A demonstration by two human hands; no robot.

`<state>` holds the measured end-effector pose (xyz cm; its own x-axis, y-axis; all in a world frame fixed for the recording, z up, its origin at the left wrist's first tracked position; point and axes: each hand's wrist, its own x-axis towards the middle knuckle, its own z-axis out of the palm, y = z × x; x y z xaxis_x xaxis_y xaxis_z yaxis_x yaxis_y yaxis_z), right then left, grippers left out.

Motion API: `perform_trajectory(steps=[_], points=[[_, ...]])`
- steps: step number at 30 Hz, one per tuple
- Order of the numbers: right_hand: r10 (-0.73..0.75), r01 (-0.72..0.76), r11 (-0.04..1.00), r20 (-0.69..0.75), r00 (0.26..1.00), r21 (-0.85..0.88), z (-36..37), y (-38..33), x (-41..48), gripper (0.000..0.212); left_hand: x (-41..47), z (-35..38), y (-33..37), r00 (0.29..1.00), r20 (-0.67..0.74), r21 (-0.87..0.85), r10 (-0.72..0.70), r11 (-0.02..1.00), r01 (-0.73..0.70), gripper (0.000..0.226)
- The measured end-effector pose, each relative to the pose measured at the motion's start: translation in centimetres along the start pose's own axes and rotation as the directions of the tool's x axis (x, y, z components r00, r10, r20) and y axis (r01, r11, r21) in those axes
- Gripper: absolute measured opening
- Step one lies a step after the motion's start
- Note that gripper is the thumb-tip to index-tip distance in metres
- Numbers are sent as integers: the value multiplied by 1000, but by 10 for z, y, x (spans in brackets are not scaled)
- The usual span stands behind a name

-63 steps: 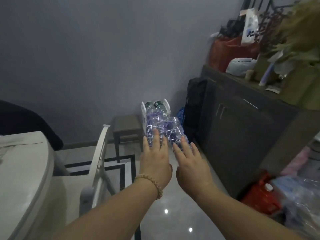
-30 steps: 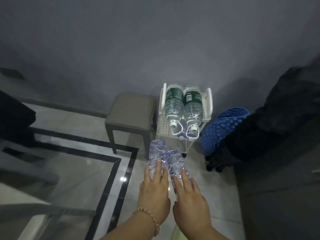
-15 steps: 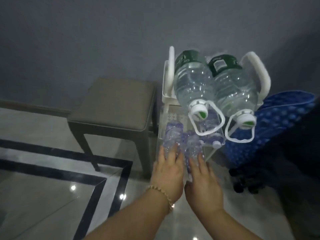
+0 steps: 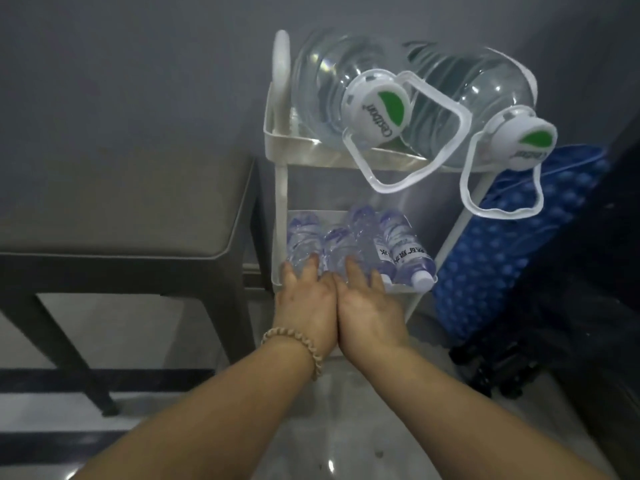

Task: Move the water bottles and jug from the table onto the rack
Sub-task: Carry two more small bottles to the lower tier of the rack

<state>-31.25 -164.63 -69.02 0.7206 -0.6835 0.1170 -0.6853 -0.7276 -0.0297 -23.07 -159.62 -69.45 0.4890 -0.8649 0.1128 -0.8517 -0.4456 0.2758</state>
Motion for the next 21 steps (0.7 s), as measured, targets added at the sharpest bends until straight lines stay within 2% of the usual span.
perform_trajectory(steps=[3, 7, 10, 12, 14, 17, 21], points=[[-30, 30, 999, -13, 999, -13, 3, 4, 5, 46, 7, 8, 0, 1000, -15, 58, 22, 998, -21, 48], [-27, 25, 999, -51, 998, -30, 8, 3, 8, 48, 12, 14, -10, 986, 56, 170, 159, 971, -166, 69], [-15, 15, 1000, -75, 997, -9, 8, 3, 9, 46, 6, 6, -12, 984, 141, 74, 111, 990, -122, 90], [-7, 7, 1000, -101, 995, 3, 7, 2, 9, 43, 3, 1, -11, 985, 147, 38, 89, 995, -96, 92], [-7, 8, 1000, -154, 988, 6, 4, -1, 8, 37, 0, -2, -8, 992, 89, 35, 91, 995, -94, 86], [-3, 5, 1000, -282, 959, 9, -1, 0, 6, 29, -6, 6, -4, 986, -96, 3, 136, 991, -137, 61], [-82, 101, 995, -435, 897, 19, 10, 9, -4, 33, -14, 12, -4, 925, -252, 55, 286, 958, -281, 52]])
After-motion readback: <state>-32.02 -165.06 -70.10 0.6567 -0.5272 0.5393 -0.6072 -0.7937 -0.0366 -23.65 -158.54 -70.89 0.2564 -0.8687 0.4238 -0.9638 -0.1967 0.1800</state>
